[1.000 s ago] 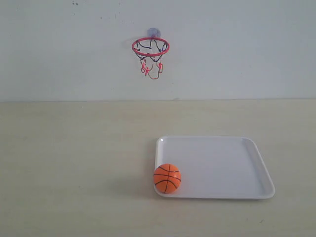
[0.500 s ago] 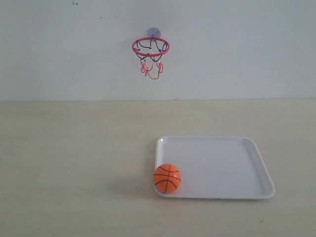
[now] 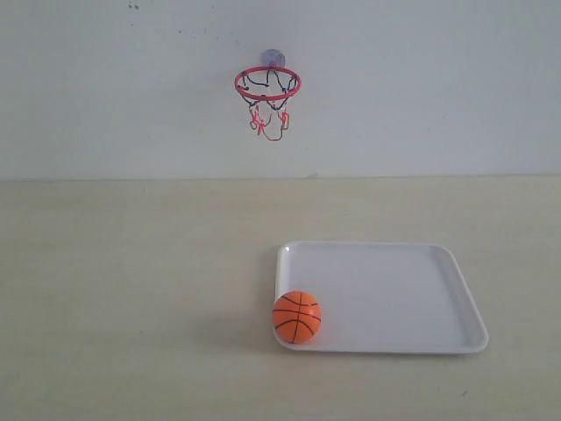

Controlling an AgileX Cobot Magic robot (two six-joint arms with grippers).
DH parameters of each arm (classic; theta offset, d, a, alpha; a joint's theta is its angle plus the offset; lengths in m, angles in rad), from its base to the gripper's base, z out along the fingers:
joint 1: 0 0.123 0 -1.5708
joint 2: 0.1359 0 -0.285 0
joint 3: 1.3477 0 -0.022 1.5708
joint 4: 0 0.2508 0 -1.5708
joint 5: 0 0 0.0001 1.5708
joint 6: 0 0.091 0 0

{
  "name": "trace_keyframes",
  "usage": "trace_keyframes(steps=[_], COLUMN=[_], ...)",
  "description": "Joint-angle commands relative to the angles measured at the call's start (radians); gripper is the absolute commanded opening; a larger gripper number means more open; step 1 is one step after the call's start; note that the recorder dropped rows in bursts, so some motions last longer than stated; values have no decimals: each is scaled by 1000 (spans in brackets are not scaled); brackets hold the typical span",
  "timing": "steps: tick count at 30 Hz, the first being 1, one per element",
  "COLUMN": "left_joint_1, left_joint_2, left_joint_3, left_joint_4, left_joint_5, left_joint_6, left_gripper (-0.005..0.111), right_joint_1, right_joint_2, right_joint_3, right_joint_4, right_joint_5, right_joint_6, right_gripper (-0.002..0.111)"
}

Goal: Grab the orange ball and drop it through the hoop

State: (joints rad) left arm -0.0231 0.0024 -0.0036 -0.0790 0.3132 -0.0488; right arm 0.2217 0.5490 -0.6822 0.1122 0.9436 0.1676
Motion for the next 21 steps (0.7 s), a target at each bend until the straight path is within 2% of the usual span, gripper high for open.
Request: trace_keyframes(steps=[1,6,8,15,17,21], left_joint_1=[2,2,2,2,2,2], left_joint_2=[-2,-2,-2,-2,-2,-2], left_joint_3=[4,4,4,4,4,4], left_joint_4=[1,1,1,1,1,1], left_joint_5=[-7,-7,-7,-7,-7,-7], left_joint_6=[5,5,5,5,5,5], left_gripper=[4,4,4,4,4,4], right_joint_1=[-3,-3,-3,-3,-3,-3], right_joint_2=[21,21,23,237,320,478], right_joint_3=[-9,-9,-9,-9,-9,-9], right_joint_4=[-28,-41,3,354,398,448], right_joint_5=[41,13,-3,-75,-103,-197], right_joint_6=[54,20,-90,-453,-514,-565], right_gripper=[0,0,0,1,8,39])
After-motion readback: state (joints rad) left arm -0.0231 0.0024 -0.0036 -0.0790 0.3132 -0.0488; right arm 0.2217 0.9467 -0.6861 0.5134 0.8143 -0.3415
